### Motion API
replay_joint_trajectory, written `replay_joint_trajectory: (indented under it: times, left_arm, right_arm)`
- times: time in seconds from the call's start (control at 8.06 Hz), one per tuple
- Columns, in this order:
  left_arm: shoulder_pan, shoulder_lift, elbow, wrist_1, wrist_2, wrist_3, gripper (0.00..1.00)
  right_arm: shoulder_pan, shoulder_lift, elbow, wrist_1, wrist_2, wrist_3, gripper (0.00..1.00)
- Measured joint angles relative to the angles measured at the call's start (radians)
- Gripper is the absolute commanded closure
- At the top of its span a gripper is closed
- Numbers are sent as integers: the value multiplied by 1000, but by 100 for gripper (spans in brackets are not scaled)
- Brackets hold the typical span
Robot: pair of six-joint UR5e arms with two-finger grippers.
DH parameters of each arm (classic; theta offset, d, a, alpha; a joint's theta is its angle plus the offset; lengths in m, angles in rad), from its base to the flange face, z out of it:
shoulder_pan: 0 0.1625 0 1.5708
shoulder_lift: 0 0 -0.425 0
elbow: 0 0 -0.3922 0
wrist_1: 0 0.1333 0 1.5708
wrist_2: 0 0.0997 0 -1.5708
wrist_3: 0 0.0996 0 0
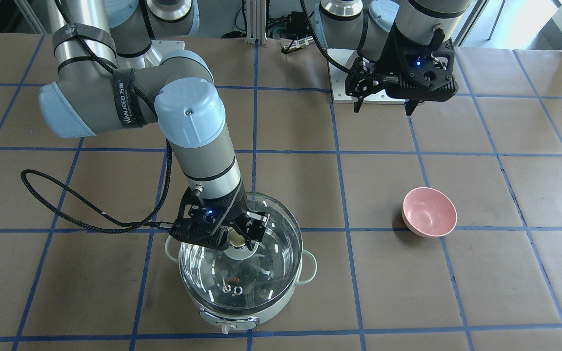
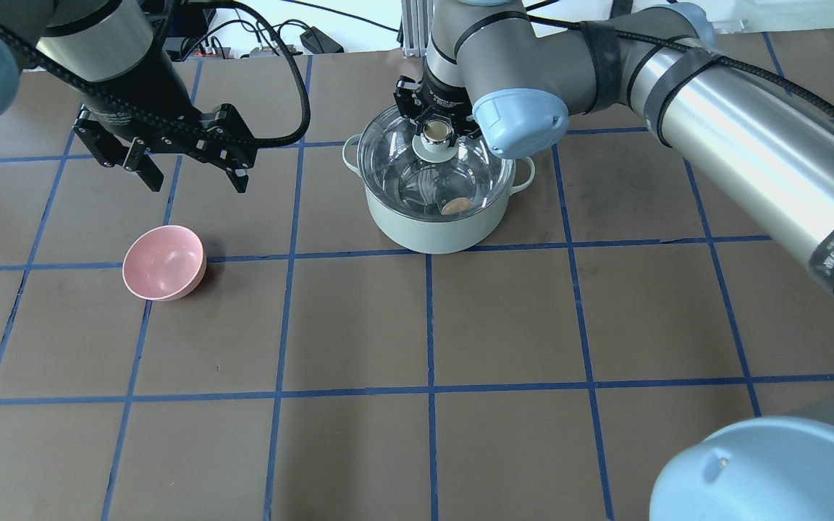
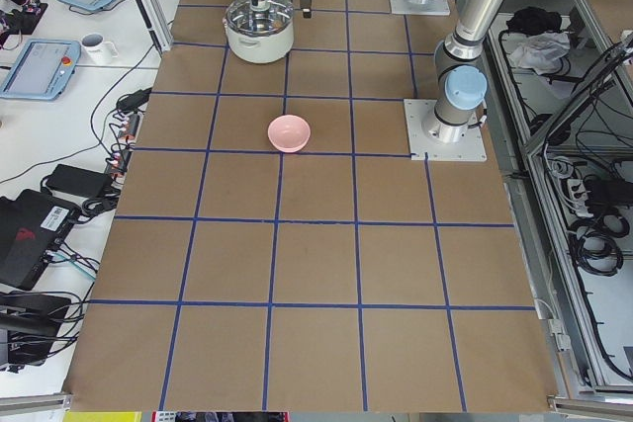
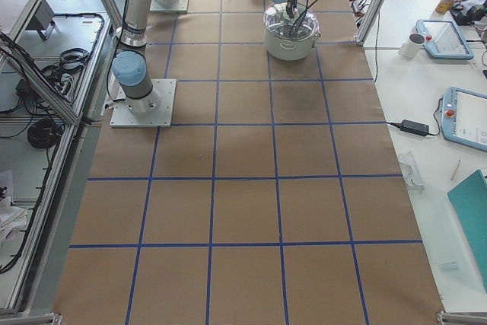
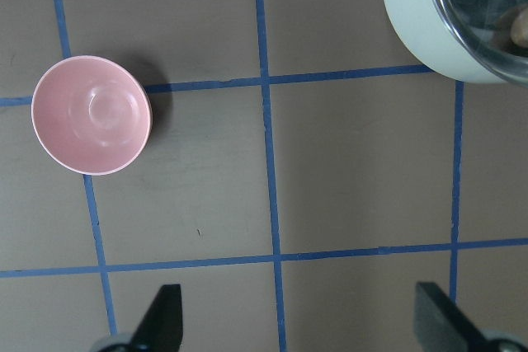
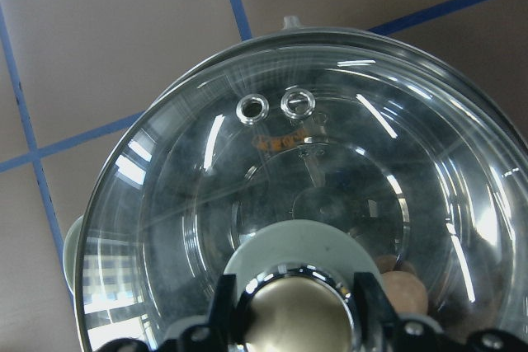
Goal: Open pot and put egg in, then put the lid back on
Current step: 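Lower the glass lid onto the pot with the right gripper and release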
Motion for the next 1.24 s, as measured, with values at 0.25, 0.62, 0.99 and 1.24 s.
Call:
replay_joint_trajectory:
  times: [0.25, 0.62, 0.99, 1.24]
  left_arm:
    - [0, 0, 0, 0, 0, 0, 0]
    - [1, 0, 0, 0, -1, 1, 0]
    - [3, 0, 0, 0, -1, 2, 0]
    - [3, 0, 0, 0, -1, 3, 0]
  right_arm:
    - [0, 0, 0, -2, -1, 0, 52]
    - [0, 0, 1, -9, -1, -1, 50]
    - [0, 0, 1, -11, -1, -1, 37]
    - [0, 0, 1, -11, -1, -3, 13]
